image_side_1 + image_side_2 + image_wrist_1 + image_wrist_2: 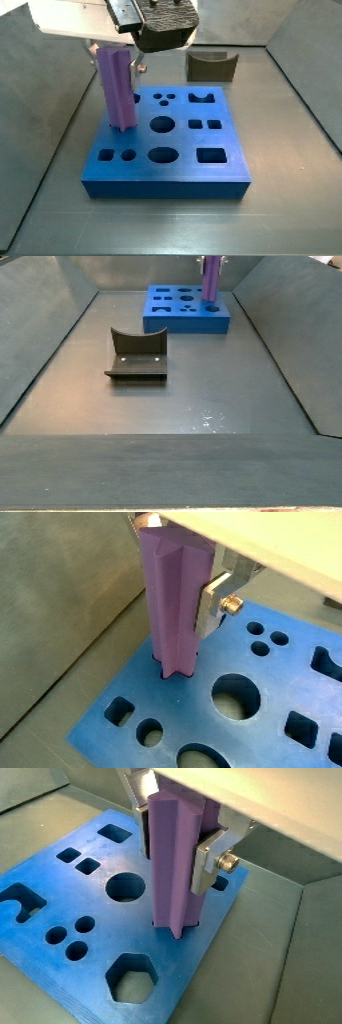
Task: Pick up the star object. Move up. Move to above the board. Insert the star object.
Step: Insert the star object.
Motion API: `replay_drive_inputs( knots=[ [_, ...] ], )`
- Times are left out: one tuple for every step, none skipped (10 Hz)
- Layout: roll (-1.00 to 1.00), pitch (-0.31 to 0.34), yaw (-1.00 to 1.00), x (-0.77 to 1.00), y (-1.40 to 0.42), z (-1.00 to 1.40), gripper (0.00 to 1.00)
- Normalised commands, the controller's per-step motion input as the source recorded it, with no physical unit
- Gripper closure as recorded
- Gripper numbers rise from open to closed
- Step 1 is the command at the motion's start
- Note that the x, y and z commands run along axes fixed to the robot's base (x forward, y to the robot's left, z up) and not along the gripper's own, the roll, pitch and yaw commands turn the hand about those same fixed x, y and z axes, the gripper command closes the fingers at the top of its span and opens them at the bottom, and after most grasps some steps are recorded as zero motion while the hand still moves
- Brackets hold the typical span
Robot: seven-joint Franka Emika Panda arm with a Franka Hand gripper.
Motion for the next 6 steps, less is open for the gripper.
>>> replay_drive_inputs(
  knots=[
    [0.03, -0.007, 0.0, 0.04, 0.0, -1.0, 1.0],
    [0.03, -0.006, 0.0, 0.03, 0.0, -1.0, 1.0],
    [0.03, -0.003, 0.0, 0.03, 0.0, -1.0, 1.0],
    [0.03, -0.003, 0.0, 0.03, 0.0, -1.0, 1.0],
    [0.03, -0.004, 0.0, 0.03, 0.0, -1.0, 1.0],
    [0.03, -0.007, 0.0, 0.04, 0.0, -1.0, 1.0]
  ],
)
